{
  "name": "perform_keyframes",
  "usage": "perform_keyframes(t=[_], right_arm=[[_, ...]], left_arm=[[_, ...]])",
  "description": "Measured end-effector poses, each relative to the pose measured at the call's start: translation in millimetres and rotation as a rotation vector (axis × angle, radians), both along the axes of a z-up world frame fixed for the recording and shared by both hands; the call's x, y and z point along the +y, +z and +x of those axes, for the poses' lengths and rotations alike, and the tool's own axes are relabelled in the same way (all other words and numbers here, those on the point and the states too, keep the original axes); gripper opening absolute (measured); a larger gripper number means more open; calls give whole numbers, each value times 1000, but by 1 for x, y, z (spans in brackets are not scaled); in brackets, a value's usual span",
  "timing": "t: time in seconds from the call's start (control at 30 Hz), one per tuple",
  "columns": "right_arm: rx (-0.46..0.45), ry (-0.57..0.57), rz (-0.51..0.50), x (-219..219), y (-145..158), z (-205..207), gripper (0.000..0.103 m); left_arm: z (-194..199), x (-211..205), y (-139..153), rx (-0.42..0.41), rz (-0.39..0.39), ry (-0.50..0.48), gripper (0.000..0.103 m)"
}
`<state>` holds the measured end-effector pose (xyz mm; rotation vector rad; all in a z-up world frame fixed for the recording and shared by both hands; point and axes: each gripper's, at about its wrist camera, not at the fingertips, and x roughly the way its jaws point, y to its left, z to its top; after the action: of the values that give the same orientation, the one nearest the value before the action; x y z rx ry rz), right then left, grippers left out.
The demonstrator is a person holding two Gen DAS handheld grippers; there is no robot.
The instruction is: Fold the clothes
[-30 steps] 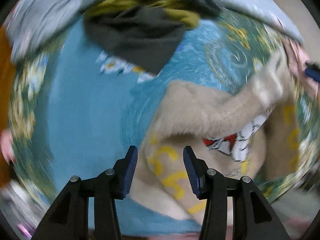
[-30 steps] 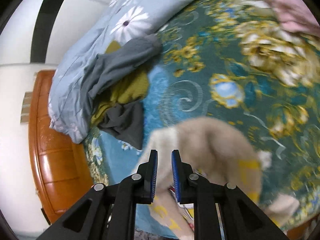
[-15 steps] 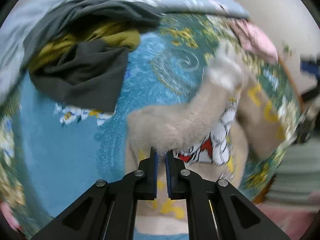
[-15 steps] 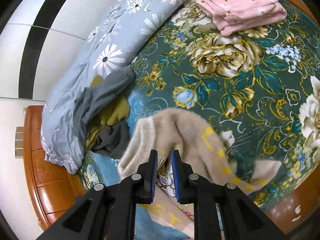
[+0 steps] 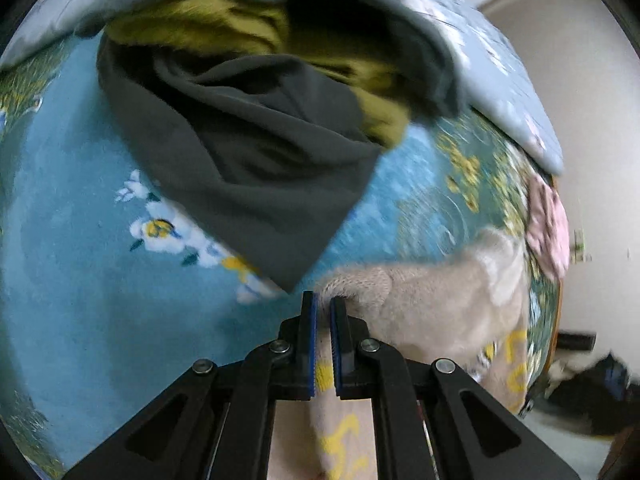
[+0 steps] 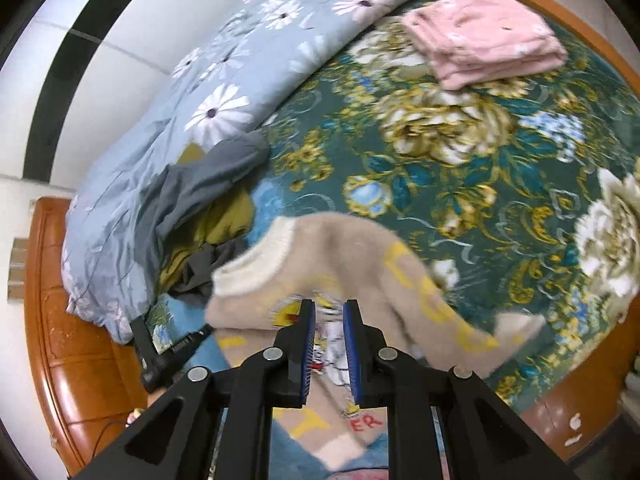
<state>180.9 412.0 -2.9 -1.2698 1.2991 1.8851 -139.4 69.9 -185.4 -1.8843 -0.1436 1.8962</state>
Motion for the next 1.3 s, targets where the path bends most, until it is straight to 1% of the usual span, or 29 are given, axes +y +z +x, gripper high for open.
perform_keyframes(t=[0.07, 0.17, 0.33, 0.4, 0.47, 0.53, 0.57, 0.6, 0.63, 0.67, 0.7, 0.8, 0.87, 0.93, 1.0, 1.07, 1.17, 1.23, 1.27, 1.3], right_arm=[[-20, -28, 2, 7, 0, 12, 17], [-38, -57, -3, 15, -2, 24, 17], [-40, -55, -36, 19, -17, 20, 17], [-34, -45, -55, 20, -26, 14, 17], [-24, -33, -74, 19, -36, 8, 17], [-22, -29, -96, 20, -50, 5, 21], [-24, -37, -105, 22, -57, 6, 27], [-26, -46, -113, 23, -64, 8, 36], [-31, -62, -120, 26, -72, 11, 40], [-35, -88, -130, 30, -81, 17, 45], [-37, -120, -141, 34, -91, 23, 47], [-39, -247, -199, 49, -120, 49, 48], [-39, -330, -253, 56, -138, 66, 48], [-33, -380, -292, 63, -153, 78, 48], [-4, -414, -318, 70, -164, 85, 49], [18, -444, -340, 78, -175, 91, 49], [3, -479, -350, 87, -190, 94, 48], [5, -493, -347, 92, -196, 94, 37], [13, -495, -340, 94, -197, 94, 28], [20, -480, -320, 98, -194, 91, 23]], left_arm=[[-13, -5, -10, -17, -40, 34, 6], [-26, -18, -27, -69, -99, 96, 6], [-26, -39, -26, -115, -57, 188, 10], [-24, -50, -19, -123, -33, 241, 15], [-15, -71, -8, -127, 3, 327, 28], [-3, -87, 5, -112, 3, 387, 31], [4, -94, 11, -104, -8, 405, 32], [11, -99, 16, -97, -24, 417, 33], [18, -105, 22, -90, -39, 430, 34], [26, -110, 27, -83, -55, 442, 37], [33, -116, 33, -76, -70, 454, 38], [54, -129, 49, -78, -105, 500, 39], [61, -131, 57, -79, -137, 502, 39], [65, -128, 70, -56, -167, 498, 39], [69, -125, 83, -31, -187, 501, 39], [72, -120, 94, -20, -187, 519, 39], [78, -110, 110, 0, -196, 522, 39], [84, -102, 120, 13, -213, 504, 39], [88, -98, 123, 17, -218, 496, 39], [91, -94, 124, 19, -222, 488, 39]])
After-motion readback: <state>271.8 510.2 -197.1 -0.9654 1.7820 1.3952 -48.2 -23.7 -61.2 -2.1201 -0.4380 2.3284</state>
